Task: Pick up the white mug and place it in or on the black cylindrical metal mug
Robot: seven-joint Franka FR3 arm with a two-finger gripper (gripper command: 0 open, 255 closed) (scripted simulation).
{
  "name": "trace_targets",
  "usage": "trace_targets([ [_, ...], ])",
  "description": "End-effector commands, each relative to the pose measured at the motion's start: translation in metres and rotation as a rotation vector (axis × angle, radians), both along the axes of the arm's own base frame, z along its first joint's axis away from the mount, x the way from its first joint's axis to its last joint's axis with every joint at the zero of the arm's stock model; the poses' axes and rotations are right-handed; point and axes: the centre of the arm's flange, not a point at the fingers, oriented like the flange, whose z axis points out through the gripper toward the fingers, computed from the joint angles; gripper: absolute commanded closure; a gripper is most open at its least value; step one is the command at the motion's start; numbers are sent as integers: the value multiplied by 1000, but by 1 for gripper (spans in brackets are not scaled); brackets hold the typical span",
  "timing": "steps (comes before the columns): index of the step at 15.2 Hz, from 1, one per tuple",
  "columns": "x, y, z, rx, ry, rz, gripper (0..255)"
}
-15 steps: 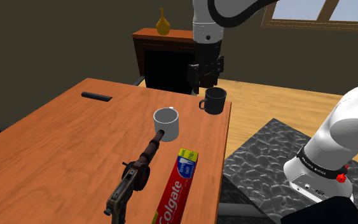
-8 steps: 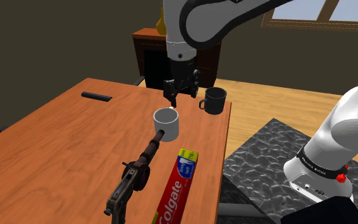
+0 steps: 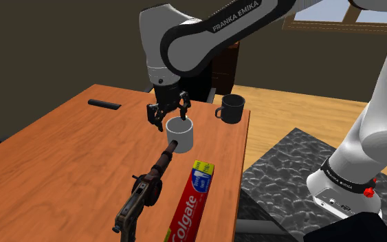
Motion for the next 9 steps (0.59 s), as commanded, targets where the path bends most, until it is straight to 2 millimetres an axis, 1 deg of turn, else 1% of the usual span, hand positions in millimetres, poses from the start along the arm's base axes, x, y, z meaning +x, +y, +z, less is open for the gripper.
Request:
trace_targets([
  [1, 4, 16, -9, 1, -1, 1, 0],
  [7, 2, 17, -41, 1, -1, 1, 0],
  [8, 1, 17, -49, 1, -1, 1, 0],
  [9, 1, 17, -49, 1, -1, 1, 0],
])
